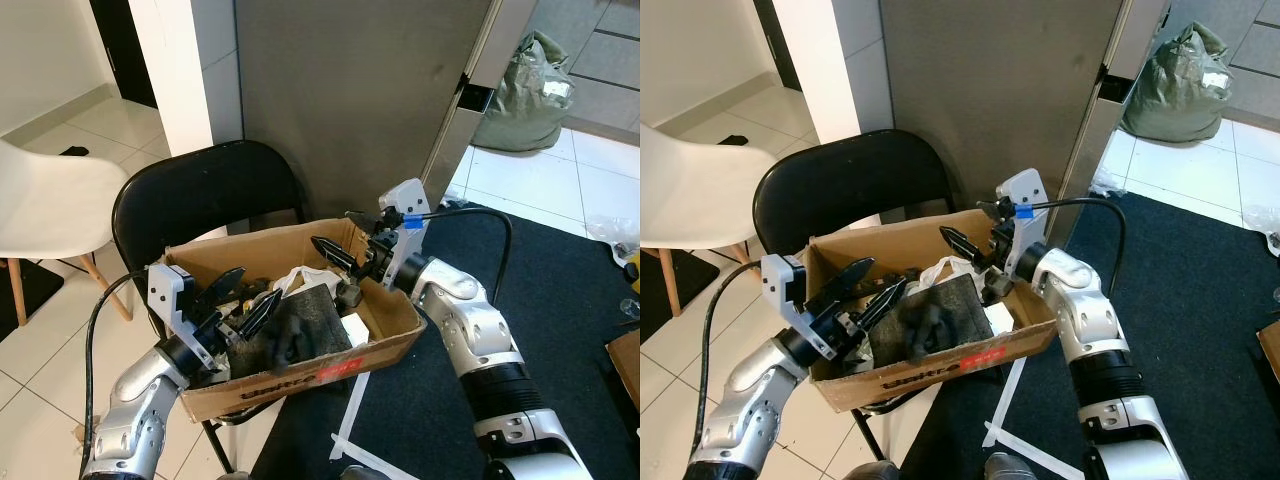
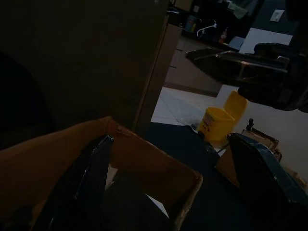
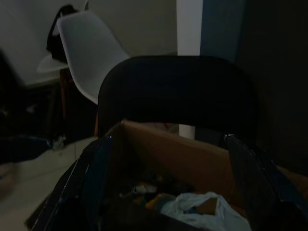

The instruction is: Picking trash to rubbish bin

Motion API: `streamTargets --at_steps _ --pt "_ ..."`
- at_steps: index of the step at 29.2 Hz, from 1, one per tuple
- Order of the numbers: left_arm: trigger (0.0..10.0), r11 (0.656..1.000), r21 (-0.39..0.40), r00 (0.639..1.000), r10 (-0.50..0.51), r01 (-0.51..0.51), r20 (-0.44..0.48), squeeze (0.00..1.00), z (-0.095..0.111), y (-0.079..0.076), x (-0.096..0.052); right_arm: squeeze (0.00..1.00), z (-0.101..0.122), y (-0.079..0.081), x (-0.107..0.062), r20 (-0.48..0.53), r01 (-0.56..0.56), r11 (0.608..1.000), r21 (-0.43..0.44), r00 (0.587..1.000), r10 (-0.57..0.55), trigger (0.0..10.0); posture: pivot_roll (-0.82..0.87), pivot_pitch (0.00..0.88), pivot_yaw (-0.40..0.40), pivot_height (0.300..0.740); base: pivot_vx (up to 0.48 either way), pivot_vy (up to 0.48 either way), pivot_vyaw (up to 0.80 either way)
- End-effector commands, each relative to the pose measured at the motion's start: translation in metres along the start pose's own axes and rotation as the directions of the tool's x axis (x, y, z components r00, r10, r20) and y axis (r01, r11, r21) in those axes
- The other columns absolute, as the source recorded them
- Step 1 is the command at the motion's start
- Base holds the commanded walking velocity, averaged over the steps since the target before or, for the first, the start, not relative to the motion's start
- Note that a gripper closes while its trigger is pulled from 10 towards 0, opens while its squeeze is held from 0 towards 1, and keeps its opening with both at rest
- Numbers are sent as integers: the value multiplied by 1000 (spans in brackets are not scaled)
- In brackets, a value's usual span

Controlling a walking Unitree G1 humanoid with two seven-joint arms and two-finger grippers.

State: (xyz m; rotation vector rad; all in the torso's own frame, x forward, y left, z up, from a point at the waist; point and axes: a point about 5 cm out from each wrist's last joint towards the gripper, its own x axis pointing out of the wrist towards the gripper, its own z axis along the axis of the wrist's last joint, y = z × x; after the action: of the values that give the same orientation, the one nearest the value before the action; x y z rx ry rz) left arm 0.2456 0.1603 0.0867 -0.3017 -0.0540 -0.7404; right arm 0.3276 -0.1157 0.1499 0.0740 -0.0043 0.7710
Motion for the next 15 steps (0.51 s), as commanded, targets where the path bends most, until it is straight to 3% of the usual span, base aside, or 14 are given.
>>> streamTargets --at_steps 1,10,15 --pt "10000 1000 19 1000 15 -15 2 0 3 1 0 0 -1 -4 -3 16 19 999 27 1000 -19 10000 40 0 -39 740 0 0 0" --pt "10000 997 43 998 56 -56 20 0 13 -1 5 0 0 -6 -5 51 34 997 68 998 -38 10000 39 0 -40 740 0 0 0" --pt "10000 991 27 989 130 -133 76 0 22 8 9 0 1 -14 -8 106 82 981 174 989 -101 10000 38 0 -38 740 0 0 0"
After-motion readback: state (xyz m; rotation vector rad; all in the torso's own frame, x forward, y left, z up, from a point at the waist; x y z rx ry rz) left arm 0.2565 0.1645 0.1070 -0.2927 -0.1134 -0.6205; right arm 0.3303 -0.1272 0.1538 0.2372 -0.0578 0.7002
